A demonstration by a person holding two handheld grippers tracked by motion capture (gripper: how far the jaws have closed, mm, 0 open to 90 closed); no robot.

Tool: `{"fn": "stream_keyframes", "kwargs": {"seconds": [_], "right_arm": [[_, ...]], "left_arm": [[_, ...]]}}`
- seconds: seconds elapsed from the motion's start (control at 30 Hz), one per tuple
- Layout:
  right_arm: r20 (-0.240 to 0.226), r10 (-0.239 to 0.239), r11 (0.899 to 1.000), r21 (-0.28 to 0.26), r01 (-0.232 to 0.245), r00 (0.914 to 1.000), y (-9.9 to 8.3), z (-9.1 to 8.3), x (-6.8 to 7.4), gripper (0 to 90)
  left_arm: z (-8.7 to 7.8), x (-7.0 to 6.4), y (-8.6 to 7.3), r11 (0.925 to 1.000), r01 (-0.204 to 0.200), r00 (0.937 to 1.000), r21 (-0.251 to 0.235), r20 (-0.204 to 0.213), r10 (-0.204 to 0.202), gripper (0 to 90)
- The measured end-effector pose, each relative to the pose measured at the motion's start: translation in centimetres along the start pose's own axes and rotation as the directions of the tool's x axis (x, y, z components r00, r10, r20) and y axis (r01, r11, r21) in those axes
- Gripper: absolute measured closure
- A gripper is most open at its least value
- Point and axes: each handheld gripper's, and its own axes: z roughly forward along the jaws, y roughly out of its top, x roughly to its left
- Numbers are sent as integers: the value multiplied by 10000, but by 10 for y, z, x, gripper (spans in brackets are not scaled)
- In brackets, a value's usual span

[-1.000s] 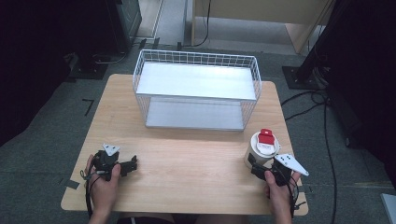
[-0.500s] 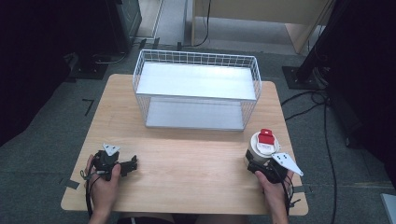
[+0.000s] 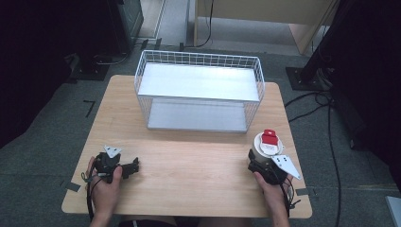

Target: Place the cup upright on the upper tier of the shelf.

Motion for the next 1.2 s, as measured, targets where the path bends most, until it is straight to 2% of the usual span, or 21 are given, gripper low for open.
{"fn": "stream_keyframes", "kwargs": {"seconds": [0.23,0.3,0.33,0.57,0.6,0.67,0.83,1.1,1.2], "right_arm": [[93,72,10000,-69,-71,9999,0,-3,-1,109],[90,261,9996,-111,-260,9996,1,-3,-1,110],[62,383,9990,-231,-382,9992,3,-6,-2,112],[-37,452,9968,-653,-453,9990,12,-15,-1,128],[-192,601,9951,-769,-614,9980,15,-17,-1,128],[-163,472,9967,-649,-481,9988,15,-17,0,129],[-201,488,9972,-562,-499,9986,12,-15,0,129],[-416,338,9922,-1182,-386,9986,25,-24,10,130],[-633,131,9864,-1629,-233,9979,38,-28,20,130]], "left_arm": [[0,0,0,10000,4,10000,0,1,-4,0],[0,0,0,10000,-12,10000,7,4,12,0],[0,0,0,10000,-11,10000,5,5,11,0],[0,0,0,10000,-12,10000,12,3,12,0],[0,0,0,10000,-10,10000,5,4,10,0],[0,0,0,10000,-4,10000,10,5,4,0],[0,0,0,10000,-11,10000,8,7,11,0],[0,0,0,10000,-8,10000,10,4,8,0],[0,0,0,10000,-9,10000,10,1,9,0]]}}
